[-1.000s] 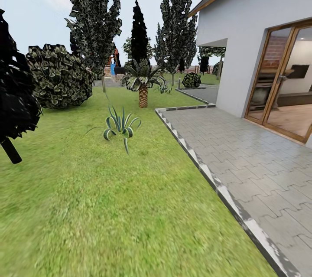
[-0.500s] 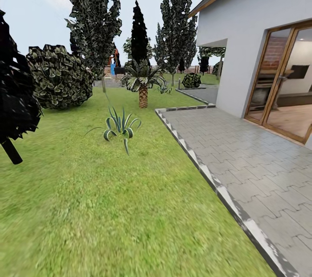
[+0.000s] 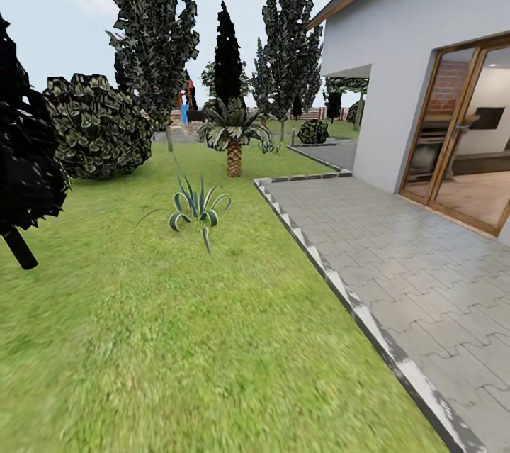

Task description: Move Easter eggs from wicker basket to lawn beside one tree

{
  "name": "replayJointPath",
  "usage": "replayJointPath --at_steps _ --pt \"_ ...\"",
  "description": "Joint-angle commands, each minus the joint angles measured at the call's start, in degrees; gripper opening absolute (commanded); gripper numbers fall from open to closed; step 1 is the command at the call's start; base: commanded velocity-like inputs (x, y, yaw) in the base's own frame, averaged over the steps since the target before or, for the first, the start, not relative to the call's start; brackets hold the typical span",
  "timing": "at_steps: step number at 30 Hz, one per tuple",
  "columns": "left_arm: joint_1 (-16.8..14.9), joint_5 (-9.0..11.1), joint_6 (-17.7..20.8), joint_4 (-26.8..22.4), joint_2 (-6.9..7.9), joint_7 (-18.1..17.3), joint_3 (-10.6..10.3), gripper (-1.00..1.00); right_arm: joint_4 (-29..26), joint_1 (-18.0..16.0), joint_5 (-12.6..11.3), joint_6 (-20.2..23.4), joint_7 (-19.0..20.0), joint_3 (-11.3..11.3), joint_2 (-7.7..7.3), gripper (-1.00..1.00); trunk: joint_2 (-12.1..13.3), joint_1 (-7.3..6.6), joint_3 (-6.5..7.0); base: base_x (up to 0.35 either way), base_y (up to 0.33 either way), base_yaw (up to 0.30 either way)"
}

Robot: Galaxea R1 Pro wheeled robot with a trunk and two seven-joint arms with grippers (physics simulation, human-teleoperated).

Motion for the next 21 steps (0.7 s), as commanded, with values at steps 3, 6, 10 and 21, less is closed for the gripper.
replayJointPath --at_steps 3,6,10,21 --pt "0.0 -0.1 -0.1 -0.1 -0.18 0.0 0.2 1.0 0.1 0.0 0.2 -0.4 -0.1 0.1 -0.04 1.0 1.2 -0.65 0.49 0.0 0.0 0.0" --pt "0.0 -0.2 -0.1 -0.1 -0.27 0.0 0.0 1.0 0.1 0.0 0.3 -0.8 -0.1 0.1 -0.03 1.0 2.4 -1.31 1.03 0.0 0.0 0.0" --pt "0.0 -0.2 -0.1 -0.1 -0.3 0.0 0.0 1.0 0.0 0.0 0.3 -1.1 -0.2 0.1 0.02 1.0 4.0 -2.19 1.74 -0.002 -0.004 0.0" --pt "0.0 -0.2 -0.1 -0.1 -0.31 0.0 0.0 1.0 0.1 0.0 0.4 -1.2 -0.2 0.2 0.1 1.0 7.2 -3.94 3.18 -0.063 -0.068 0.0"
